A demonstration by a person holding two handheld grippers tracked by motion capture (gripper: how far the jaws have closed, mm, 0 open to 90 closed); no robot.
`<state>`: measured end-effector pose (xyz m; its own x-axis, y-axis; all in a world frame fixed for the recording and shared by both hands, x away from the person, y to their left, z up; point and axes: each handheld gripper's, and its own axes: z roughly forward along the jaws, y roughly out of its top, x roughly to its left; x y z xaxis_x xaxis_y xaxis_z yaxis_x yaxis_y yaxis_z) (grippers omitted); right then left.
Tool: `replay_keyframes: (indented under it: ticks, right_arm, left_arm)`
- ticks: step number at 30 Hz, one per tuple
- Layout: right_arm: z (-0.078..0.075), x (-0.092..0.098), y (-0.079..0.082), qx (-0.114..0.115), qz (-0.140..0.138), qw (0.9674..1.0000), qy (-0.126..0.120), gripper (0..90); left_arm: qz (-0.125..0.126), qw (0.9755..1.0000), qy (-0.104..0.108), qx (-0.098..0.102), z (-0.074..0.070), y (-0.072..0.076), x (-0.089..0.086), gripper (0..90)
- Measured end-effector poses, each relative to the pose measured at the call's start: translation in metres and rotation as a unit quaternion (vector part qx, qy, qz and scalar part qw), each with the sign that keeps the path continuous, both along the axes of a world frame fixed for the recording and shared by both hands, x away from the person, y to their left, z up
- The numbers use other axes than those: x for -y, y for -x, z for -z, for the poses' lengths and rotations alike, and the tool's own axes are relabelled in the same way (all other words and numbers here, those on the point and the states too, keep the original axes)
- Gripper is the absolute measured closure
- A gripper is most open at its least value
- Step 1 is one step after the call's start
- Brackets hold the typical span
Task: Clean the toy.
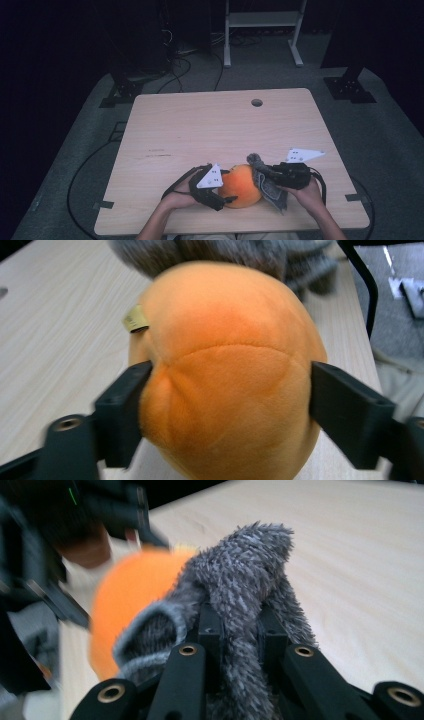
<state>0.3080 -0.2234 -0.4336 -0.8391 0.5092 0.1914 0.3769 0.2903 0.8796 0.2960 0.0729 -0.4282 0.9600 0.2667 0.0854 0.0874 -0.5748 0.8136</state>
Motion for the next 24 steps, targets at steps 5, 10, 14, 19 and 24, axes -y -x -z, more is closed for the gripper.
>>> replay_keyframes:
  ticks: [5, 10, 14, 19, 24]
  right_arm:
    - [-0.003, 0.005, 0.004, -0.004, -0.001, 0.9999, -0.012, 77.3]
    - [-0.015, 0.012, 0.008, 0.016, 0.009, 0.9991, -0.038, 77.4]
    - [-0.008, 0.0, 0.007, 0.02, 0.015, 0.9997, 0.006, 77.5]
    - [-0.006, -0.002, 0.007, 0.018, 0.024, 0.9995, 0.007, 77.5]
    - [-0.022, -0.004, 0.015, 0.046, 0.013, 0.9989, -0.003, 77.6]
  left_arm:
    - [-0.014, 0.9991, -0.001, -0.039, 0.0, -0.004, 0.007, 17.6]
    - [-0.002, 0.9985, 0.018, 0.052, -0.012, 0.001, 0.006, 30.7]
    - [-0.024, 0.9989, 0.031, -0.024, -0.001, -0.01, 0.003, 13.7]
    - [-0.041, 0.9971, 0.05, -0.04, -0.005, -0.01, -0.001, 22.8]
    - [-0.025, 0.9971, 0.027, 0.067, -0.01, 0.002, 0.008, 33.8]
